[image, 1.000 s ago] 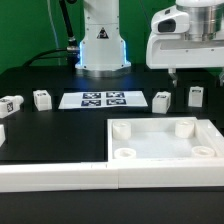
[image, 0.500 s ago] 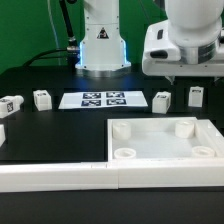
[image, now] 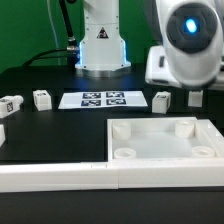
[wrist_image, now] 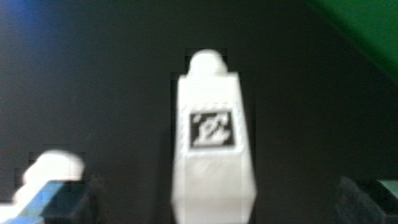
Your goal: Assemble square table
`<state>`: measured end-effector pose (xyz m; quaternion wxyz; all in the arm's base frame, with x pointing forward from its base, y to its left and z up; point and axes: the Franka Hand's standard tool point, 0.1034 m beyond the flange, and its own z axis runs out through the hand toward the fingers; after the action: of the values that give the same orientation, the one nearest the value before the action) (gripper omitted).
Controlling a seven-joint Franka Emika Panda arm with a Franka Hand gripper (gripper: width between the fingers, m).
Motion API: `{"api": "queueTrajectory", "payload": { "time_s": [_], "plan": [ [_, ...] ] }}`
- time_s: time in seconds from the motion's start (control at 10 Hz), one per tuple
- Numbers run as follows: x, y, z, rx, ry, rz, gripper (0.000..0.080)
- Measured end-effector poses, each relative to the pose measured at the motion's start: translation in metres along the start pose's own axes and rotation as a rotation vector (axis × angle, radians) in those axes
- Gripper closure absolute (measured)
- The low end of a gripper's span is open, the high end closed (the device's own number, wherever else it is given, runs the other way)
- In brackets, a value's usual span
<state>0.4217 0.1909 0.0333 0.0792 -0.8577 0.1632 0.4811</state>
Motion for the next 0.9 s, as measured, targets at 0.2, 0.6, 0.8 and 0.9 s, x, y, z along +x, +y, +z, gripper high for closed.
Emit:
{"api": "queueTrajectory", "payload": {
  "time_s": [0.2, 0.6, 0.8, 0.9],
  "plan": [
    [0.0, 0.001, -0.001, 0.003, 0.002, -0.006, 0.015],
    [-0.001, -0.011, 0.019, -0.039, 0.041, -0.033, 0.015],
    [-0.003, -0.009, 0.027, -0.035, 0.028, -0.028, 0.015],
    [-0.004, -0.008, 0.028, -0.035, 0.026, -0.027, 0.015]
  ]
}}
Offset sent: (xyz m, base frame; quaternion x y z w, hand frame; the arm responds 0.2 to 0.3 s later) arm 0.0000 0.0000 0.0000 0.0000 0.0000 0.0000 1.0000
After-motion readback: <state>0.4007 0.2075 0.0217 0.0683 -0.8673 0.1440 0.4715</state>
